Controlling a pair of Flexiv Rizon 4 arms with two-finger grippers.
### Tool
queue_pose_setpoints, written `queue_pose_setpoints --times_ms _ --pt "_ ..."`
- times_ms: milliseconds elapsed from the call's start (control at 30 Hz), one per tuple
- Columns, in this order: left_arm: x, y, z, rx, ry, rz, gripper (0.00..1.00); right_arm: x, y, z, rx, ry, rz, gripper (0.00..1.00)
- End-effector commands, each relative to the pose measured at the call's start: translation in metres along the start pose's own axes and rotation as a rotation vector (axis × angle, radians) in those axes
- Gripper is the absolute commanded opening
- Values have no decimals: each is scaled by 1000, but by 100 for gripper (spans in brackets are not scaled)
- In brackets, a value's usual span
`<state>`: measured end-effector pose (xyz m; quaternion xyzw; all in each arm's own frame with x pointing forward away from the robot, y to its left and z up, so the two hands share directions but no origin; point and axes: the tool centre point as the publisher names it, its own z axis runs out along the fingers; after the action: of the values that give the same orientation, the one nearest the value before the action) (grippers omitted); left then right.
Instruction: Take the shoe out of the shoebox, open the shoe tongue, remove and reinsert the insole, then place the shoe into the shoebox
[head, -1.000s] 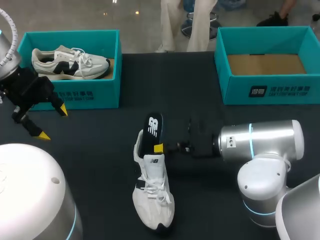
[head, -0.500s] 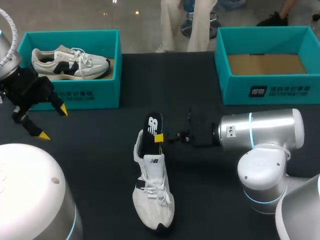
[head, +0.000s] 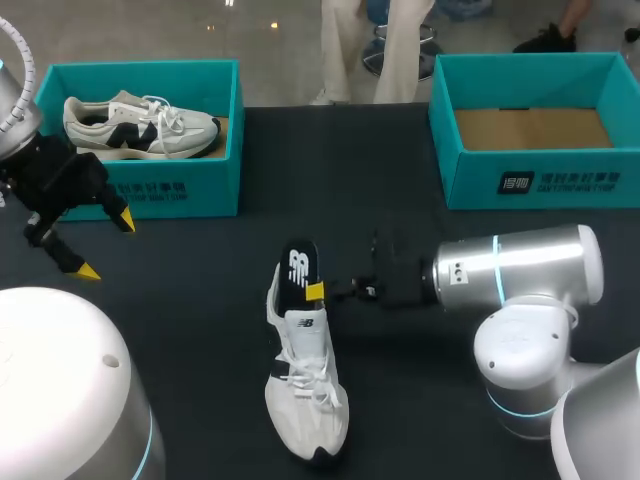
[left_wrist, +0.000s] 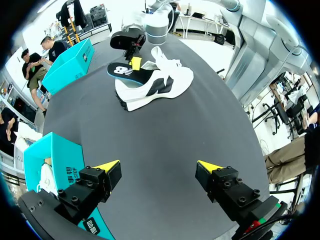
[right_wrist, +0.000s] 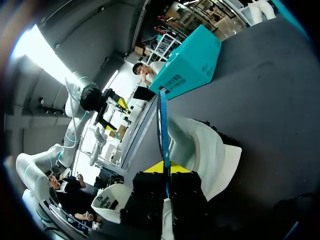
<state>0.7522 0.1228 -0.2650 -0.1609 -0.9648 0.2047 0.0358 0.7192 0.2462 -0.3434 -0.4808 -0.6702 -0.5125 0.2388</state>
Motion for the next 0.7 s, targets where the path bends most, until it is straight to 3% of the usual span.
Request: queue_pose_setpoints --times_ms 33,200,300,467,700 --pt "1 0 0 -1 0 0 100 -2 -15 9 -21 2 14 0" --pt "1 0 0 -1 0 0 100 -3 -20 10 -15 -3 33 0" --pt "1 0 0 -1 0 0 100 -3 -14 5 -20 -12 27 0" --pt "1 0 0 -1 0 0 100 1 1 -1 -17 -23 1 31" --pt "1 0 0 -1 0 0 100 1 21 -2 -10 -27 -28 31"
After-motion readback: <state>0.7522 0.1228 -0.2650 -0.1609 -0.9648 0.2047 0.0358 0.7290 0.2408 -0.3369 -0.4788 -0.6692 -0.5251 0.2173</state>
